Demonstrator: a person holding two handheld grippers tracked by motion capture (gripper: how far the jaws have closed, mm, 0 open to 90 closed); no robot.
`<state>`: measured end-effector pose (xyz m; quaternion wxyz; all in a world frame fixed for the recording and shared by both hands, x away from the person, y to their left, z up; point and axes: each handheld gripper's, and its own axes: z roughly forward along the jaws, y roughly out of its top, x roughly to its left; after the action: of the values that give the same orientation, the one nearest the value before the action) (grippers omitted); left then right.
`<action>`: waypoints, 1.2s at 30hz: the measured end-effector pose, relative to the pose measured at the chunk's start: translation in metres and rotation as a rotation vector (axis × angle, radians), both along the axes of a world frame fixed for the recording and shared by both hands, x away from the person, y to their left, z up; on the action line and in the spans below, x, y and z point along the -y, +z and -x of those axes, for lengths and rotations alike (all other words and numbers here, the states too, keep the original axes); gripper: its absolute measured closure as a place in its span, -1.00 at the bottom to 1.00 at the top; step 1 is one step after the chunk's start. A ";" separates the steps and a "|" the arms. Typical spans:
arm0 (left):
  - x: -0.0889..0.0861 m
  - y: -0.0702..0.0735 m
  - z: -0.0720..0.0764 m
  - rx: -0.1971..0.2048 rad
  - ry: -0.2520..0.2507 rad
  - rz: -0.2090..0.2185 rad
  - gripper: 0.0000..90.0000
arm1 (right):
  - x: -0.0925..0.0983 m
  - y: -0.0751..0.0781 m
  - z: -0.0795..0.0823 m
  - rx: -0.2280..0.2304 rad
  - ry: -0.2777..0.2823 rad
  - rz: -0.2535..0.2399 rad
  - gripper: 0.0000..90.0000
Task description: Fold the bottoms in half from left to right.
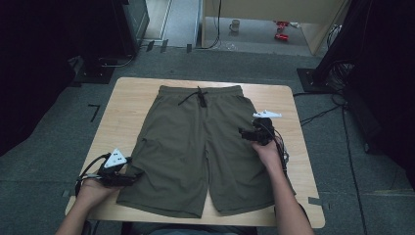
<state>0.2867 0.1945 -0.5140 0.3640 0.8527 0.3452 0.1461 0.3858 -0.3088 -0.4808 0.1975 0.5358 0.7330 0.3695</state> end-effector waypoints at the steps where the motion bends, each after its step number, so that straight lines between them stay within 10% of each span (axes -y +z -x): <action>1: 0.000 0.000 0.000 -0.002 0.005 -0.002 -0.39 | -0.003 0.001 0.000 0.004 0.007 0.000 -0.34; 19: -0.002 -0.001 0.012 -0.013 0.013 -0.006 -0.60 | -0.059 0.013 -0.018 0.019 0.094 -0.035 -0.26; 36: 0.004 0.006 0.018 -0.033 0.005 -0.013 0.15 | -0.124 0.016 -0.047 0.034 0.156 -0.035 -0.22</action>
<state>0.2685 0.1909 -0.5080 0.3523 0.8565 0.3522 0.1352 0.4324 -0.1852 -0.4643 0.1708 0.4741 0.7626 0.4056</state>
